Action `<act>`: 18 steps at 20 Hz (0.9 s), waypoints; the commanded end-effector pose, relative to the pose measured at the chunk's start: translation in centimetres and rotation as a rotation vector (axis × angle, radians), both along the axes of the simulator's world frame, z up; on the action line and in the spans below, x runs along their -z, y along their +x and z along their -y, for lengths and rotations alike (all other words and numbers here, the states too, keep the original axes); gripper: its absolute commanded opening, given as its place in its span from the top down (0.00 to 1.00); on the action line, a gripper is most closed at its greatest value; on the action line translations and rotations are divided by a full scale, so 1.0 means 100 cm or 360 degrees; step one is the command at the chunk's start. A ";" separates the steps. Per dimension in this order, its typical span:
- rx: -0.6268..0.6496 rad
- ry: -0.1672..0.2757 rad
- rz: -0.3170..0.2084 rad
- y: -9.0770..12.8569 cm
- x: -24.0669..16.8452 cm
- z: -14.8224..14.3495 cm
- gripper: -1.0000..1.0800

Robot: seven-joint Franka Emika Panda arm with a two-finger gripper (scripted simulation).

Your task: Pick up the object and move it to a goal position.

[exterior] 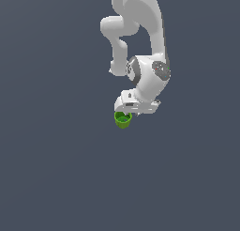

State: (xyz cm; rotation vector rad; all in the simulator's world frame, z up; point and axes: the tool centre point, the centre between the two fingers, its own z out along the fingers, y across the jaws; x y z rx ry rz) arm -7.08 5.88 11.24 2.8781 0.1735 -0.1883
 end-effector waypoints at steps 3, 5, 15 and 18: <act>-0.0035 -0.0065 -0.0012 -0.010 0.008 -0.007 0.38; -0.0043 -0.0079 -0.0015 -0.012 0.010 -0.009 0.38; -0.0047 -0.0084 -0.0016 -0.015 0.023 -0.006 0.38; -0.0048 -0.0085 -0.0016 -0.017 0.034 -0.002 0.38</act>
